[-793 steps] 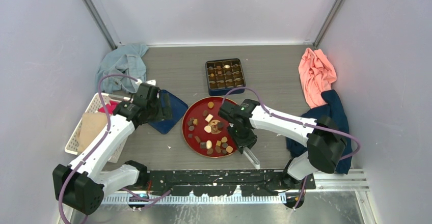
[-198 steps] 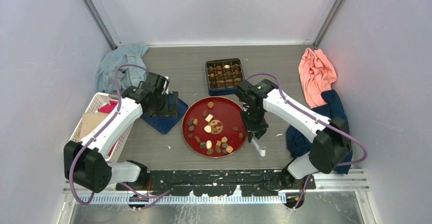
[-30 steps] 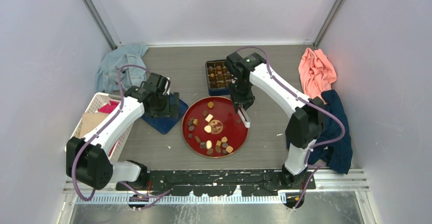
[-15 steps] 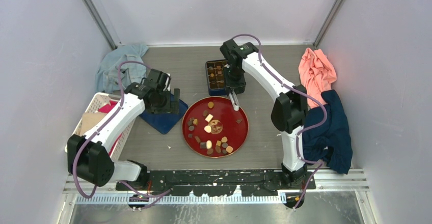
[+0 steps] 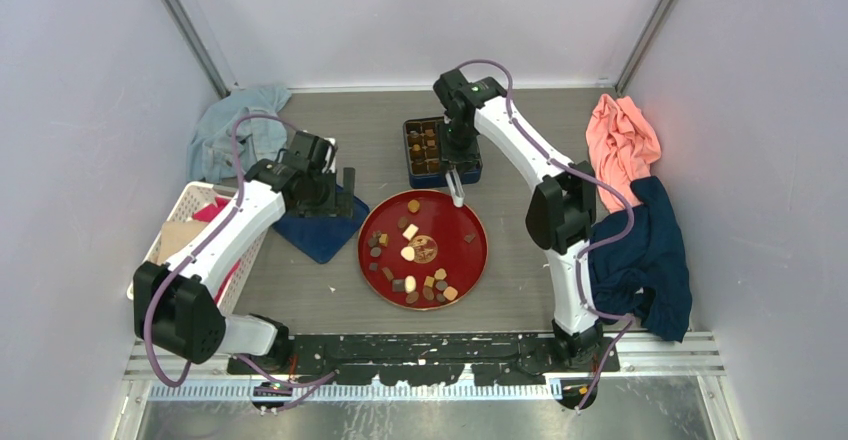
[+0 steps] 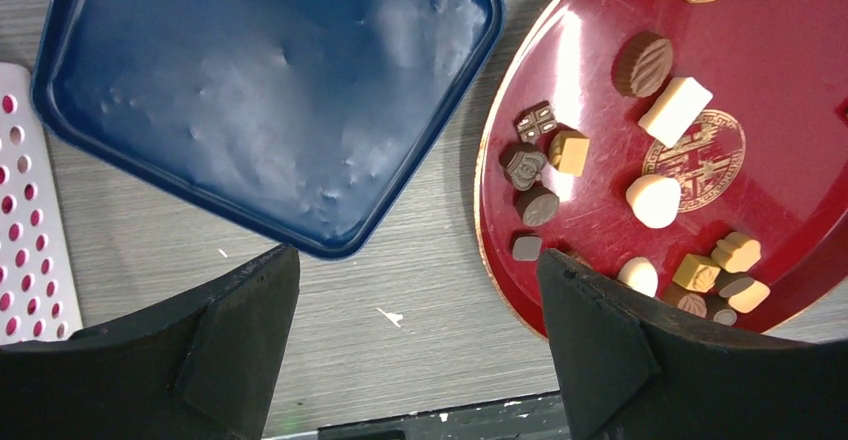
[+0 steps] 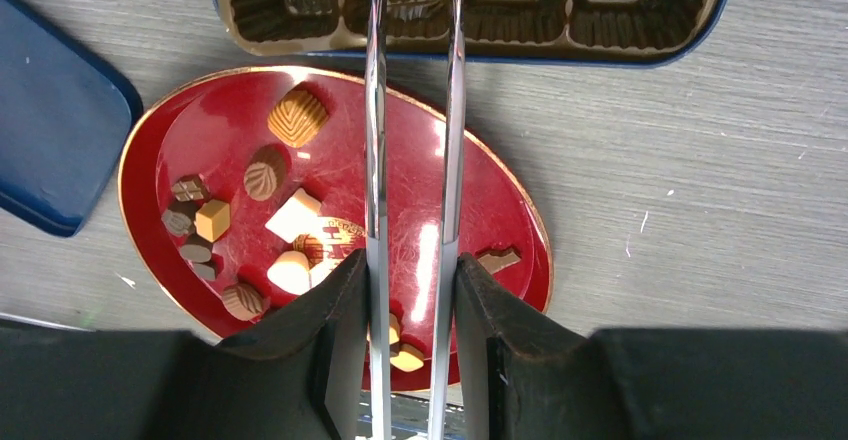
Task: Pack the chocolate
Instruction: Place the fake chocolate in the packing box.
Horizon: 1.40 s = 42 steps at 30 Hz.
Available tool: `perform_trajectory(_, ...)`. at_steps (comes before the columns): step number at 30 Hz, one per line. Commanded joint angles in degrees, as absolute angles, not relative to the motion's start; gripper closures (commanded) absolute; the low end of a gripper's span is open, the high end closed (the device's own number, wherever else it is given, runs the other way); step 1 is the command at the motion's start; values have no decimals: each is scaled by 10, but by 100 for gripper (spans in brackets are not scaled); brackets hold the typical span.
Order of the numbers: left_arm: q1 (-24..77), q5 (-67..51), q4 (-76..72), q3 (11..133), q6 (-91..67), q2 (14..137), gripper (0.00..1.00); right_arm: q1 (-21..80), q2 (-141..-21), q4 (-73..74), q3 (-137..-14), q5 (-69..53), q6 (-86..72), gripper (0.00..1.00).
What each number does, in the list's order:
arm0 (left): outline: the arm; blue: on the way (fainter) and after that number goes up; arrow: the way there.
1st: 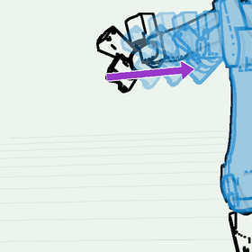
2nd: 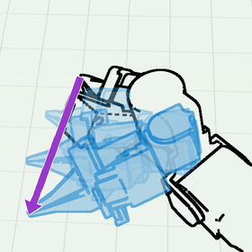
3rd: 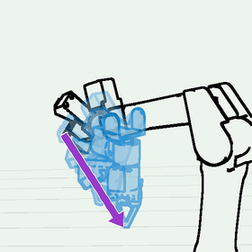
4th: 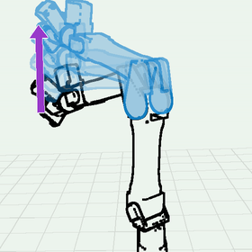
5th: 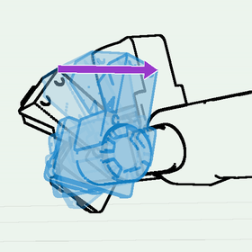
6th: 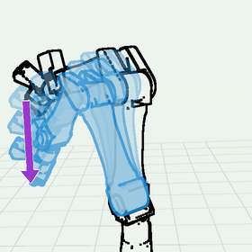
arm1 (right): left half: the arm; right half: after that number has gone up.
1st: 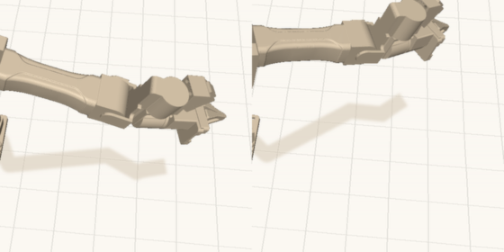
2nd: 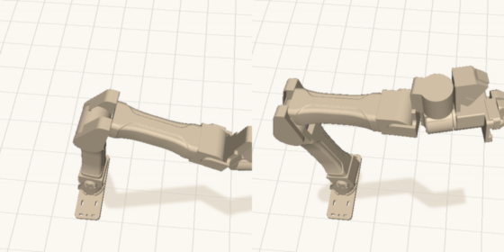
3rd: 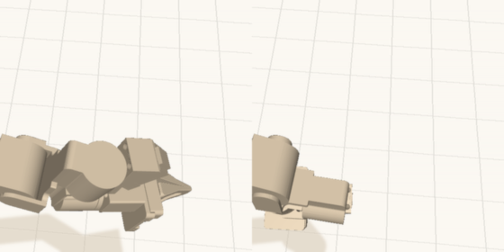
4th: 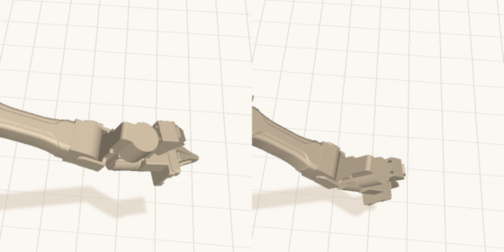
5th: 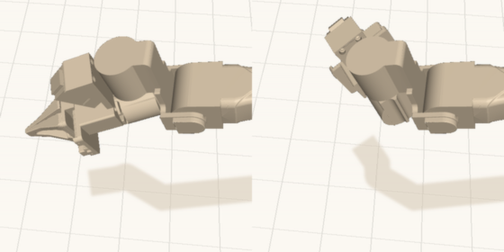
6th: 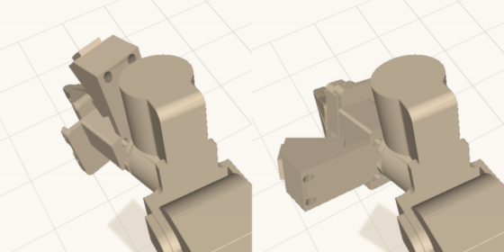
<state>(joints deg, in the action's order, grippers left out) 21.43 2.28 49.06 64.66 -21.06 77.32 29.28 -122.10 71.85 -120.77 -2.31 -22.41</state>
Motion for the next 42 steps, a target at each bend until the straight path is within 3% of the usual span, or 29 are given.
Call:
perform_trajectory(1,211,-11,440,665,-221,759,11,288,-1230,706,-1236,-45,-224,85)
perform_trajectory(28,204,-35,444,692,-198,818,10,287,-1259,700,-1214,-105,-214,83)
perform_trajectory(35,204,-33,447,689,-198,811,10,287,-1258,694,-1222,-103,-220,65)
perform_trajectory(42,204,-34,447,688,-199,807,10,286,-1253,693,-1218,-100,-220,60)
